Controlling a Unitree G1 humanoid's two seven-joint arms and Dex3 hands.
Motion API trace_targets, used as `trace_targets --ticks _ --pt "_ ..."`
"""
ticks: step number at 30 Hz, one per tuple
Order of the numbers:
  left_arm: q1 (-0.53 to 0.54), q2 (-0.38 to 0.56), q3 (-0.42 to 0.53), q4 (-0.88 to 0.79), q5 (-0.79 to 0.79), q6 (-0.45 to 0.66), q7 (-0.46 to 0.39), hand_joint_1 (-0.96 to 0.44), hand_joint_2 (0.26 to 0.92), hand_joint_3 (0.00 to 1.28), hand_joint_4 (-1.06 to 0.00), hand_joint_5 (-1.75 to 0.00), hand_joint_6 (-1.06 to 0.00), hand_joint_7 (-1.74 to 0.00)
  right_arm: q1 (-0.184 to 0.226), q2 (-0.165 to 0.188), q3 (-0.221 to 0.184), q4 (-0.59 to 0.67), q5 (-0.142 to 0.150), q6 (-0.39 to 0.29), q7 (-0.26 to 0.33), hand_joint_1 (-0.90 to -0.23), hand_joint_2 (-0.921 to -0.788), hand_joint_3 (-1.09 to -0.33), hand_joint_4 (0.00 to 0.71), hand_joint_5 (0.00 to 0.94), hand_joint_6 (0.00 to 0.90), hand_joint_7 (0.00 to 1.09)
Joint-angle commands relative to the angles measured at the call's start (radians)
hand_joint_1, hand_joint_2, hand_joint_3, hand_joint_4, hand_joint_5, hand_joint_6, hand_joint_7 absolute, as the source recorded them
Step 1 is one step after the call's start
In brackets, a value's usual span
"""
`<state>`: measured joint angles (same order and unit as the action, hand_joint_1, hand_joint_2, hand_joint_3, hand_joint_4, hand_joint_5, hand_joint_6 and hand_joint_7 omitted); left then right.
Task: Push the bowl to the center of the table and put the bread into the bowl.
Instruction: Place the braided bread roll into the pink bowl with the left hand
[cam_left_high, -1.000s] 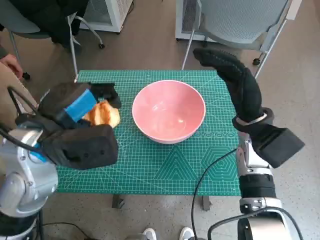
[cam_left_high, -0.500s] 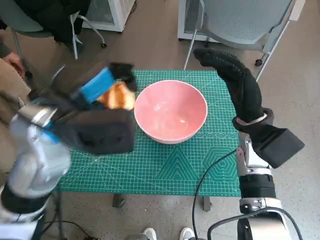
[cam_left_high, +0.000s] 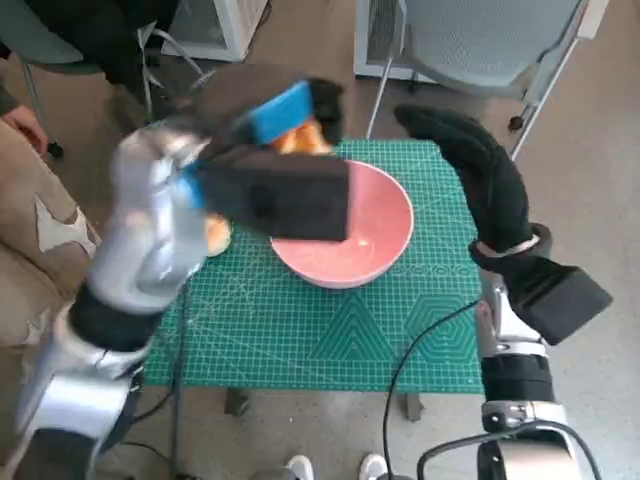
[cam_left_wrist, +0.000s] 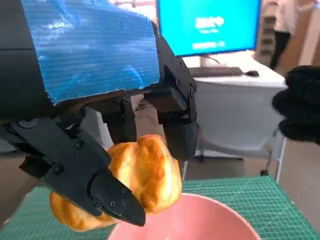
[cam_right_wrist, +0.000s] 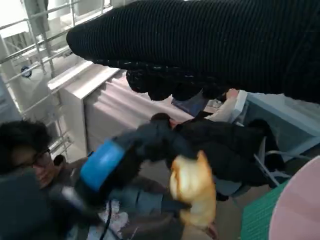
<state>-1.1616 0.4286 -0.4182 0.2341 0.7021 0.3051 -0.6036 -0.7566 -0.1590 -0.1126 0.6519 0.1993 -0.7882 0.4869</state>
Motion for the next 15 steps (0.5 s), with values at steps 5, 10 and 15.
trace_targets --ticks 5,10,15 --pt "-0.114 -0.071 -0.044 0.222 0.004 -0.106 0.053 0.0 0.884 0.06 -0.7 -1.28 -0.8 -0.85 0.058 -0.026 -0.014 -0.03 -0.013 0.0 -0.03 -0.693 -0.921 -0.847 0.146 0.002 -0.001 0.44" --pt "-0.161 -0.107 -0.057 0.356 0.0 -0.139 0.06 0.0 0.885 0.07 -0.69 -1.3 -0.81 -0.85 0.08 -0.034 -0.016 -0.057 -0.014 0.007 -0.047 -0.698 -0.921 -0.845 0.147 0.002 -0.001 0.45" --pt "-0.198 -0.141 -0.062 0.465 0.0 -0.138 0.068 0.0 0.881 0.07 -0.73 -1.23 -0.76 -0.93 0.093 -0.039 -0.016 -0.075 -0.021 0.016 -0.069 -0.698 -0.921 -0.843 0.148 0.003 -0.001 0.45"
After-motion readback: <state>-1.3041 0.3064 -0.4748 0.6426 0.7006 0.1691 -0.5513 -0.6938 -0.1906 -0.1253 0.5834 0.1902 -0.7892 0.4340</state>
